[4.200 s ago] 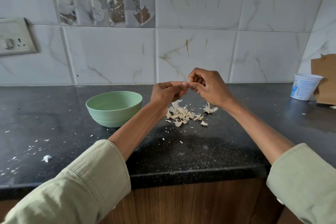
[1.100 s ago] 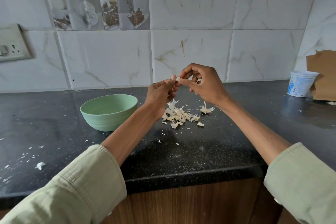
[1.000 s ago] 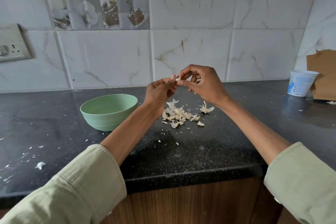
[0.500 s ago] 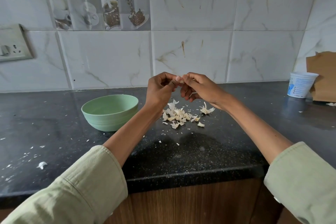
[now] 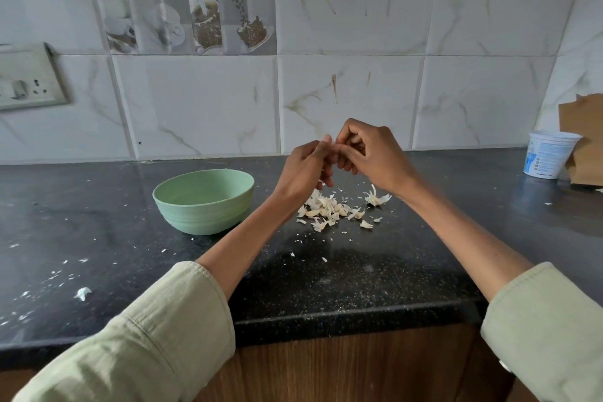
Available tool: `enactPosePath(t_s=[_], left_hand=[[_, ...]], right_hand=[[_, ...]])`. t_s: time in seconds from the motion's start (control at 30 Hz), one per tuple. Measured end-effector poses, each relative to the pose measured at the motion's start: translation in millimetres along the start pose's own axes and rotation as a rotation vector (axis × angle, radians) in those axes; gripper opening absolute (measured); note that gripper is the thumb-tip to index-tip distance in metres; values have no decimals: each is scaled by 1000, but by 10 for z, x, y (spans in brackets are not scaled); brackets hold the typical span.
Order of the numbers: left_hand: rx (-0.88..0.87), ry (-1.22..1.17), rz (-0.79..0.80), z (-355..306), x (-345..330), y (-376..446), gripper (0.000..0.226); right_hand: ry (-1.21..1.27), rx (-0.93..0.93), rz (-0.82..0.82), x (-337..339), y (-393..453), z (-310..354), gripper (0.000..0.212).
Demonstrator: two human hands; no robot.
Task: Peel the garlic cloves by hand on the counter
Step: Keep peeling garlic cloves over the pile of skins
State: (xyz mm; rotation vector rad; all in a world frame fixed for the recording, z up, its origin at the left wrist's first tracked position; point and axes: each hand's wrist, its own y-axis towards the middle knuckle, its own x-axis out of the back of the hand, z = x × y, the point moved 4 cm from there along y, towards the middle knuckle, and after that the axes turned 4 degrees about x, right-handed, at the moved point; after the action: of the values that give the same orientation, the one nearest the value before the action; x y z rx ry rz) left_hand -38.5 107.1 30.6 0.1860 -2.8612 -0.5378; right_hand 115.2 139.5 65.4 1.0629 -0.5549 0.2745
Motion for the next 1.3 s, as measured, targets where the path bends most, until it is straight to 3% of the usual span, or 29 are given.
enactPosePath(t_s=[0.3, 0.5, 0.7, 0.9, 1.3], left_hand=[[-142, 302, -157, -61, 20, -22, 43], [-167, 412, -187, -86, 23, -23, 40], [-153, 297, -159, -63, 0, -17, 39], [-14, -39, -110, -27, -69, -42, 43], [-44, -22, -97, -40, -31, -45, 39]], right_hand=[[-95, 102, 13, -27, 18, 43, 12], [-133, 1, 87, -124, 6, -72, 26], [-92, -47, 77, -241, -5, -80, 36], [-139, 3, 26, -252, 7, -38, 37], [113, -135, 89, -267, -22, -22, 34]])
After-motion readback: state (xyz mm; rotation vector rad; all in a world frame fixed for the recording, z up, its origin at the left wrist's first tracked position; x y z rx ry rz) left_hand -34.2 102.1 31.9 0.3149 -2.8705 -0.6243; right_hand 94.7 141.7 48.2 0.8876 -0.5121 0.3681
